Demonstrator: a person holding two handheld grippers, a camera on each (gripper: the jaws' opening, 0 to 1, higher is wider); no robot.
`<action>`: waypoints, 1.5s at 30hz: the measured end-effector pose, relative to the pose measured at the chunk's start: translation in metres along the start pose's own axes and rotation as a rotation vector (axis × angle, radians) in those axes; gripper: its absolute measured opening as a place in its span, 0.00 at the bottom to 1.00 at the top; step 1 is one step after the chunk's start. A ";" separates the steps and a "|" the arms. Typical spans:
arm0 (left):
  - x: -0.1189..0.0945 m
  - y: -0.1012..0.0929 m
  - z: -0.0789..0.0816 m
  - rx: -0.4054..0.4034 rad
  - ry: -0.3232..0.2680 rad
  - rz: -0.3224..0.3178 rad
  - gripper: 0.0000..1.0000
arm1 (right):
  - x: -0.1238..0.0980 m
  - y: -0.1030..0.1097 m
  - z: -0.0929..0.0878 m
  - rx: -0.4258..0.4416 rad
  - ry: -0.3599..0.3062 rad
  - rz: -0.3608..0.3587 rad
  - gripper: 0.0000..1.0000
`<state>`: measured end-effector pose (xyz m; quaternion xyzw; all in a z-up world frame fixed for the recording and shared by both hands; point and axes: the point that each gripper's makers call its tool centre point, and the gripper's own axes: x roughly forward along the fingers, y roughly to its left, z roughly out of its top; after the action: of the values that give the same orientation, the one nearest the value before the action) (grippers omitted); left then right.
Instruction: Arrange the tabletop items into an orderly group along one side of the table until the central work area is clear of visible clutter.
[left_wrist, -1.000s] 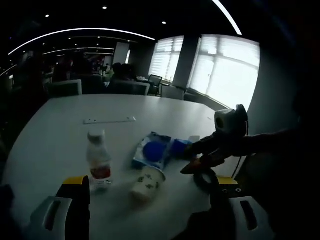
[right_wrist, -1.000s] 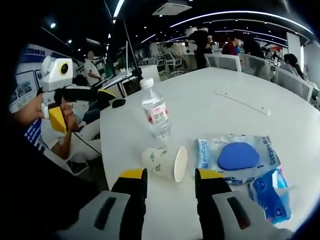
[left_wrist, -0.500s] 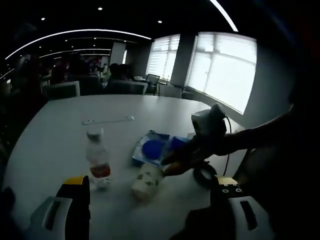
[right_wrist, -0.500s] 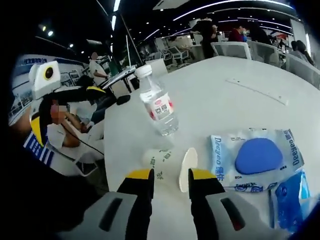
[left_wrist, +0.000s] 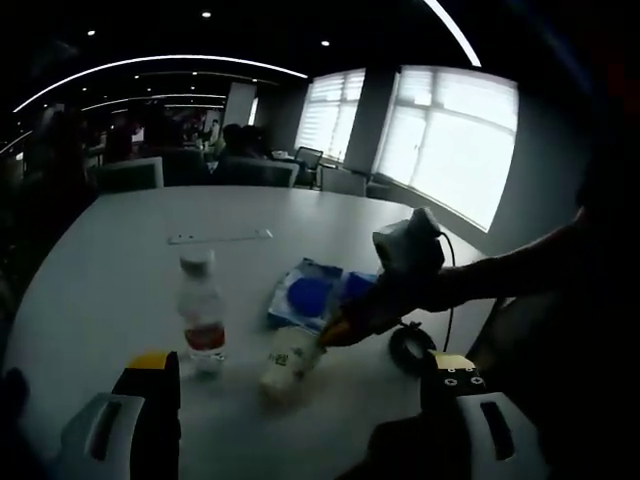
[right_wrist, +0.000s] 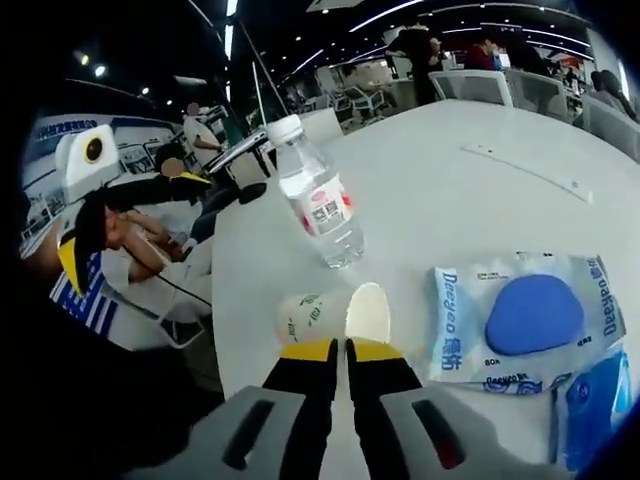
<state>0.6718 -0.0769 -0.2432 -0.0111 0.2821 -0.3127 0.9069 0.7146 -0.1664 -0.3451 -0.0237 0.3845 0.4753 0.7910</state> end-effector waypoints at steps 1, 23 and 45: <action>0.000 0.000 0.000 -0.001 0.000 0.001 1.00 | 0.000 0.001 0.000 0.002 -0.002 -0.003 0.00; 0.007 0.000 -0.003 0.016 0.039 -0.023 1.00 | -0.019 -0.002 0.036 -0.241 0.005 -0.100 0.00; 0.010 0.006 -0.007 -0.008 0.077 -0.043 1.00 | 0.011 -0.004 0.065 -0.826 0.166 -0.243 0.00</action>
<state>0.6781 -0.0771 -0.2549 -0.0089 0.3177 -0.3312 0.8884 0.7581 -0.1346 -0.3078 -0.4213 0.2190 0.4890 0.7317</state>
